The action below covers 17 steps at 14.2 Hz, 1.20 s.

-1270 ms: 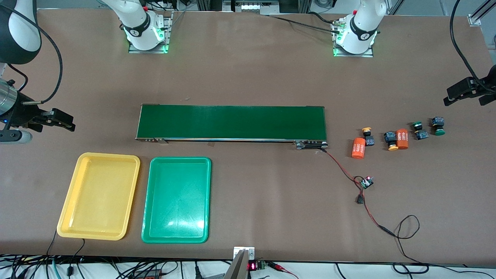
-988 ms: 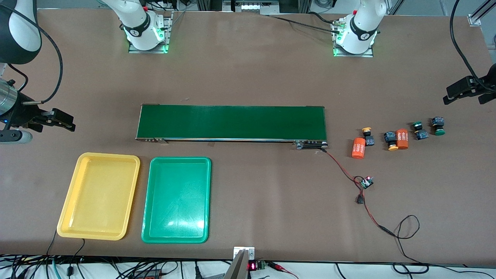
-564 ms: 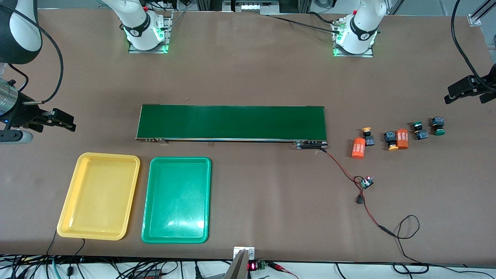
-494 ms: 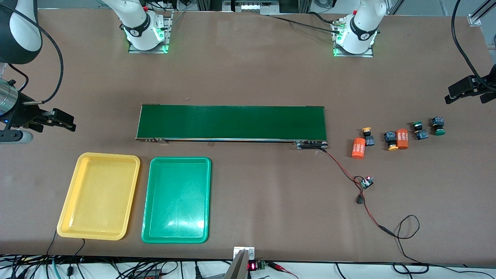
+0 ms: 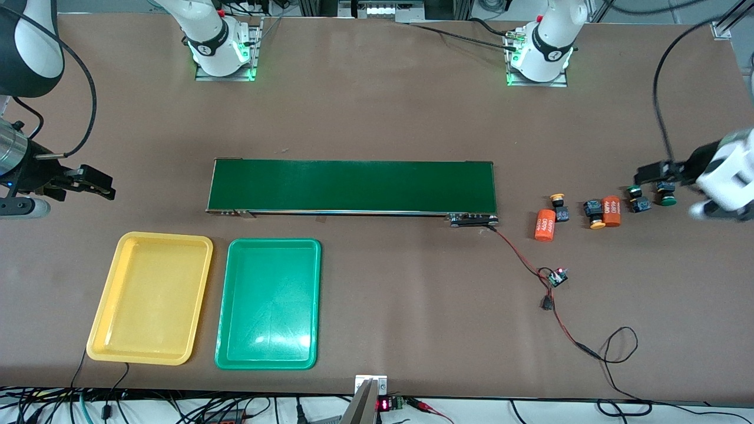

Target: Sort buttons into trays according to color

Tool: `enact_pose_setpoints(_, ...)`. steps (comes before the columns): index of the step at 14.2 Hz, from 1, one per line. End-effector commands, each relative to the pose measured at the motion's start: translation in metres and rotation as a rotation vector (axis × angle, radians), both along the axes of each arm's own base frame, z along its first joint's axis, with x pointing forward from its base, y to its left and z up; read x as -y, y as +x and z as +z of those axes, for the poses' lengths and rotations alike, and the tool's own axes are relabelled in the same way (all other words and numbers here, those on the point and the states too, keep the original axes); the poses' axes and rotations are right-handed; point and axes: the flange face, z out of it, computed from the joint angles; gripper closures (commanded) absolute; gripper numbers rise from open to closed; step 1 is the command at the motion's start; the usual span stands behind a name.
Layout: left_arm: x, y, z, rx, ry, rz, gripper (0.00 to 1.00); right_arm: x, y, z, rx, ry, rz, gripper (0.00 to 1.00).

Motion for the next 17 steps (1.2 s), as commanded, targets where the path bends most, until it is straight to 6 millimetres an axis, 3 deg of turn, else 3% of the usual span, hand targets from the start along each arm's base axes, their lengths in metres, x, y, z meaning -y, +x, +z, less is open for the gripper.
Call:
enact_pose_setpoints(1,0.013,0.023,-0.024,-0.028,-0.040,-0.023,0.00,-0.002,0.001,0.003,0.007,0.014,-0.010,0.00)
enact_pose_setpoints(6,0.052,0.040,-0.082,-0.106,-0.045,-0.074,0.00,-0.002,0.001,0.003,0.007,0.014,-0.010,0.00)
enact_pose_setpoints(8,0.052,0.044,-0.101,-0.129,-0.058,-0.076,0.00,-0.003,0.001,0.003,0.007,0.014,-0.008,0.00)
enact_pose_setpoints(10,0.054,0.047,-0.107,-0.106,-0.063,-0.074,0.00,-0.004,0.001,0.003,0.007,0.015,-0.007,0.00)
enact_pose_setpoints(14,0.058,0.045,-0.151,-0.108,-0.077,-0.056,0.00,-0.003,0.001,0.002,0.006,0.015,-0.010,0.00)
enact_pose_setpoints(17,0.059,0.028,-0.198,-0.093,-0.114,-0.049,0.00,-0.003,0.001,0.002,0.006,0.015,-0.010,0.00)
